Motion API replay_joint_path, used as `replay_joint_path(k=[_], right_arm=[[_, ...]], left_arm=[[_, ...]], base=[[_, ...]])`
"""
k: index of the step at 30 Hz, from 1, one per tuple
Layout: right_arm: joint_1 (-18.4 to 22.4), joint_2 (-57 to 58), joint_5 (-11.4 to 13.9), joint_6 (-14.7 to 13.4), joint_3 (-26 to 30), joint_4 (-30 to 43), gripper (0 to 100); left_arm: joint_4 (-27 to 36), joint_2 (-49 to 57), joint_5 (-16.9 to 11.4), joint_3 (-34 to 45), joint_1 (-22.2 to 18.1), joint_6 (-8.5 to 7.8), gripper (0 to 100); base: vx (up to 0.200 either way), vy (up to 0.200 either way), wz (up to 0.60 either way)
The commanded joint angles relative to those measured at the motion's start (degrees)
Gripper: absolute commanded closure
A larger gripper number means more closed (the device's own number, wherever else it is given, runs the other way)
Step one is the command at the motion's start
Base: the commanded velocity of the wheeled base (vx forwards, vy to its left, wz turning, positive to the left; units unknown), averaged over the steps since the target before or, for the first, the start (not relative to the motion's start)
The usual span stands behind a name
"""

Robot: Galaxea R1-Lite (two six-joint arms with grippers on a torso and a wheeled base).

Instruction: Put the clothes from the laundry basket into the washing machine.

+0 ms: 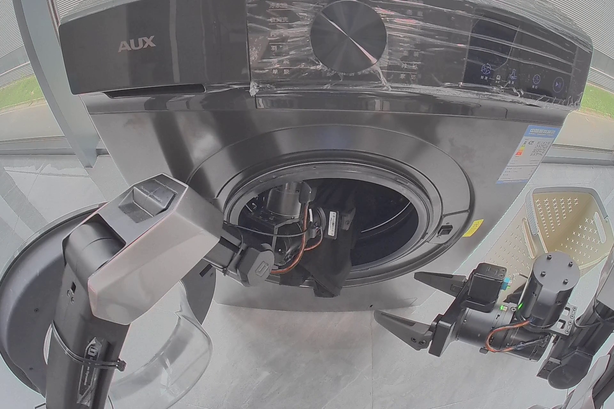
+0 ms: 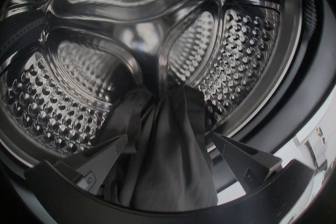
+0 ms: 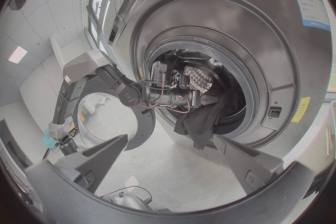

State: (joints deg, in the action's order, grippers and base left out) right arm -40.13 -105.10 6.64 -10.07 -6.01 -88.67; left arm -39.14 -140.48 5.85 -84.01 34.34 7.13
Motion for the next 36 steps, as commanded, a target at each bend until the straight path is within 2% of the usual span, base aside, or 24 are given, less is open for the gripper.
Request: replay_joint_path(k=[1,3,6,9,15,16,21,27,34,35,36], right_arm=[[-0.1,0.1,0.0,0.0,-0.1,0.0,0],[-0.1,0.1,0.0,0.0,-0.1,0.0,0],[-0.1,0.1,0.0,0.0,-0.1,0.0,0],[-0.5,0.1,-0.1,0.0,-0.1,0.0,0],[-0.6,0.1,0.0,0.0,-0.1,0.0,0],[-0.6,0.1,-0.1,0.0,-0.1,0.0,0],[-0.7,0.2,-0.1,0.0,-0.1,0.0,0],[-0.7,0.2,0.0,0.0,-0.3,0.0,0],[-0.8,0.2,-0.1,0.0,-0.3,0.0,0],[-0.8,0.2,0.0,0.0,-0.4,0.0,0],[-0.8,0.2,0.0,0.0,-0.4,0.0,0]], left_arm=[[0.7,3.2,-0.8,4.6,0.5,-1.15,0],[1.0,3.2,-0.9,5.0,0.5,-1.42,0],[3.8,2.9,-1.1,6.2,0.3,-2.74,0],[5.2,2.6,-2.5,6.5,0.3,-2.91,0],[5.0,-0.2,-2.6,5.9,0.4,-3.62,0],[5.0,-0.7,-2.5,5.8,0.4,-3.62,100],[4.8,-2.3,-2.5,5.5,0.1,-4.32,100],[4.2,-3.1,-2.6,5.3,0.1,-4.23,100],[-1.3,-3.3,-2.0,-1.0,0.2,-2.3,100],[-4.4,-4.6,-1.5,-4.2,0.2,-0.72,100],[-5.9,-5.5,-0.9,-6.0,0.1,-0.1,100]], base=[[0.0,0.0,0.0],[0.0,0.0,0.0],[0.0,0.0,0.0],[0.0,0.0,0.0],[0.0,0.0,0.0],[0.0,0.0,0.0],[0.0,0.0,0.0],[0.0,0.0,0.0],[0.0,0.0,0.0],[0.0,0.0,0.0],[0.0,0.0,0.0]])
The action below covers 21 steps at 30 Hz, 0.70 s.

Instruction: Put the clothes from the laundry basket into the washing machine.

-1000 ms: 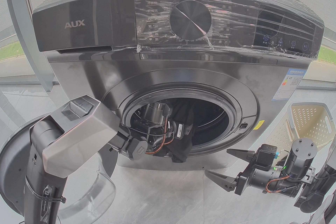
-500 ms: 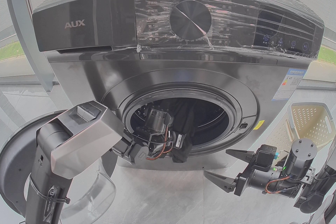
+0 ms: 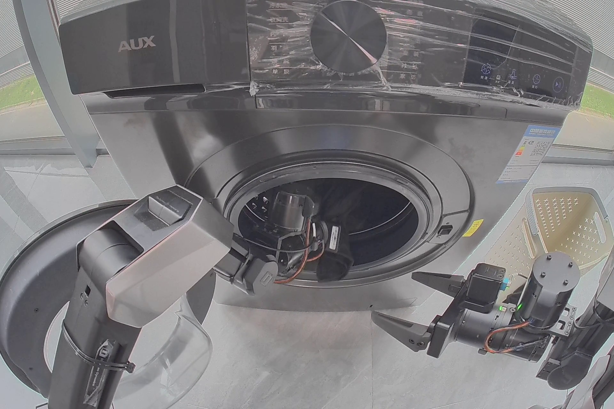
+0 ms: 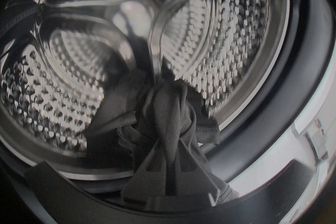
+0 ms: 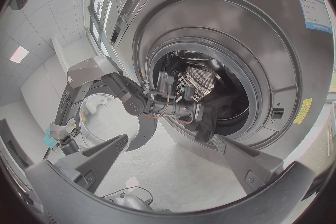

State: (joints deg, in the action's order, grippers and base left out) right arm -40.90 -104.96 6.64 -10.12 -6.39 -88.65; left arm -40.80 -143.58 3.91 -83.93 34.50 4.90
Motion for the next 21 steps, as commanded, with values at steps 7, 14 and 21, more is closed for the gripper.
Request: replay_joint_path(k=[7,14,21], right_arm=[[-0.8,0.0,-0.1,-0.1,-0.1,0.0,0],[-0.8,-0.1,0.0,-0.1,-0.1,0.0,0],[-0.8,-0.1,-0.1,-0.1,-0.1,0.0,0]], left_arm=[[-7.5,-6.2,3.6,-13.5,-0.5,2.39,100],[-7.7,-6.4,3.7,-12.9,-0.3,2.57,0],[-6.0,-3.7,3.6,-8.2,0.2,3.36,0]], base=[[0.0,0.0,0.0],[0.0,0.0,0.0],[0.0,0.0,0.0]])
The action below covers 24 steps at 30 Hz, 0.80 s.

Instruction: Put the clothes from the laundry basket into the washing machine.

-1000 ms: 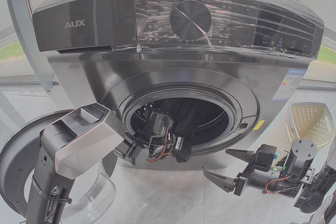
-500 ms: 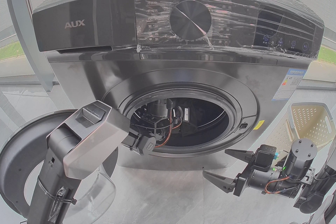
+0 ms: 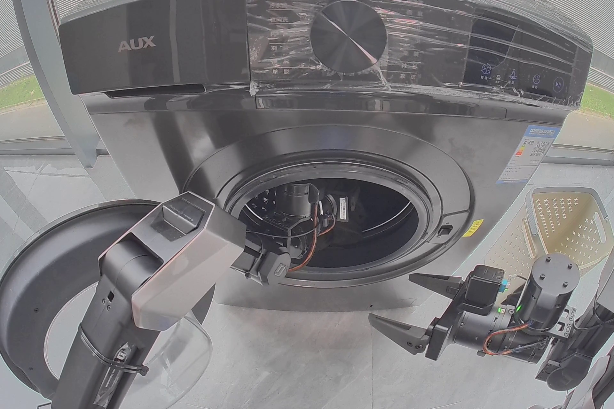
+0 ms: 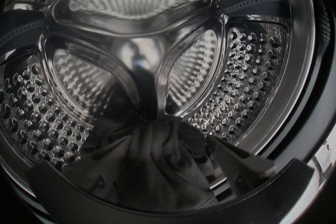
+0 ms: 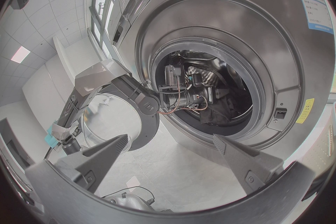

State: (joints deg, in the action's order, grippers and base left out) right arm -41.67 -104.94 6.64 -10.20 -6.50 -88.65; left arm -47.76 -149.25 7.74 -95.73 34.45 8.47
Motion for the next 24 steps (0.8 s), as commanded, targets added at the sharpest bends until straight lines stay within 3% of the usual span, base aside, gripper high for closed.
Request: replay_joint_path(k=[1,7,12,19,20,24], right_arm=[[0.0,-0.1,0.0,0.0,0.0,0.0,0],[0.0,-0.2,0.0,0.0,0.2,0.0,0],[-0.1,-0.2,0.0,0.0,0.2,0.0,0],[-0.2,-0.3,0.0,0.0,0.1,0.0,0],[-0.2,-0.2,0.0,0.0,0.1,0.0,0],[-0.2,-0.2,0.0,0.0,-0.1,0.0,0]], left_arm=[[1.7,2.6,-0.6,4.9,0.4,-0.21,0],[3.8,3.2,-2.8,10.5,0.9,-0.47,0],[5.0,0.4,-3.0,8.4,0.5,-1.88,0],[6.6,-2.1,-2.8,4.6,-0.2,-1.97,0],[6.6,-2.2,-2.6,4.4,-0.3,-1.97,100],[6.2,-2.3,-2.2,2.5,-0.3,-1.79,100]], base=[[0.0,0.0,0.0],[0.0,0.0,0.0],[0.0,0.0,0.0],[0.0,0.0,0.0],[0.0,0.0,0.0],[0.0,0.0,0.0]])
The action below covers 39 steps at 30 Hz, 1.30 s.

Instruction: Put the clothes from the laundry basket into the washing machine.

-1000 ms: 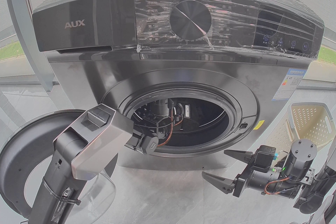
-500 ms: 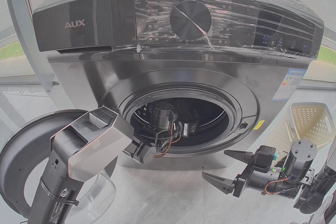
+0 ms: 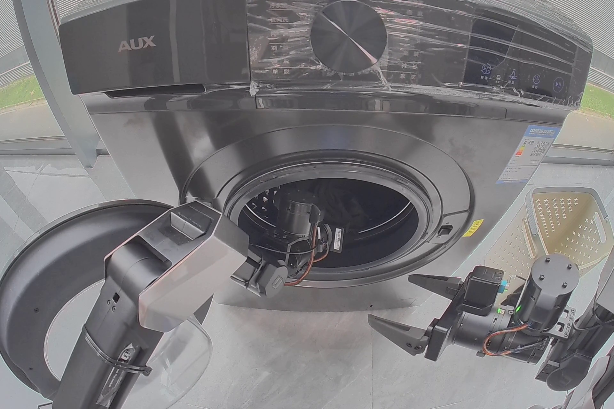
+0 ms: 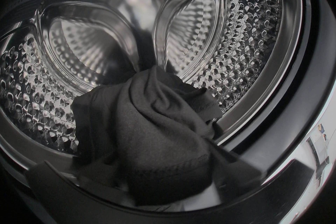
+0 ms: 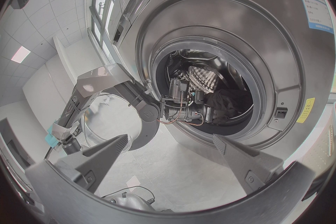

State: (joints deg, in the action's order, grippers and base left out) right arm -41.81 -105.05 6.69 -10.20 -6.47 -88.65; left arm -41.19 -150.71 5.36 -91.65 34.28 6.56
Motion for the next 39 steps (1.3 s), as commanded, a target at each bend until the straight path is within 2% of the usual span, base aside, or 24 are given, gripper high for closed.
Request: replay_joint_path(k=[1,5,7,14,31,32,36,39], right_arm=[[0.0,-0.1,0.0,0.0,0.0,0.0,0],[0.0,-0.2,0.1,0.0,-0.1,0.0,0],[0.0,-0.1,0.1,0.0,-0.1,0.0,0],[0.0,0.2,0.1,0.0,-0.3,0.0,0],[0.0,-0.1,0.2,0.0,-0.2,0.0,0],[0.0,-0.1,0.2,0.0,-0.2,0.0,0],[0.0,0.0,0.2,-0.1,-0.2,0.0,0],[0.1,0.3,0.3,-0.1,-0.3,-0.1,0]], left_arm=[[-0.7,-0.9,0.4,-2.7,-0.2,0.21,100],[-1.3,-1.9,2.3,-7.1,-0.3,0.56,100],[-2.3,-3.9,4.3,-12.2,-1.0,0.65,100],[-3.3,-8.5,6.1,-22.9,-1.8,0.65,100],[-3.6,-9.7,6.5,-22.9,-2.3,0.56,100],[-3.7,-9.7,6.4,-22.9,-2.3,0.56,0],[-3.4,-8.6,6.5,-22.2,-2.2,0.74,0],[-3.4,-4.2,6.1,-15.1,-1.4,0.65,0]], base=[[0.0,0.0,0.0],[0.0,0.0,0.0],[0.0,0.0,0.0],[0.0,0.0,0.0],[0.0,0.0,0.0],[0.0,0.0,0.0],[0.0,0.0,0.0],[0.0,0.0,0.0]])
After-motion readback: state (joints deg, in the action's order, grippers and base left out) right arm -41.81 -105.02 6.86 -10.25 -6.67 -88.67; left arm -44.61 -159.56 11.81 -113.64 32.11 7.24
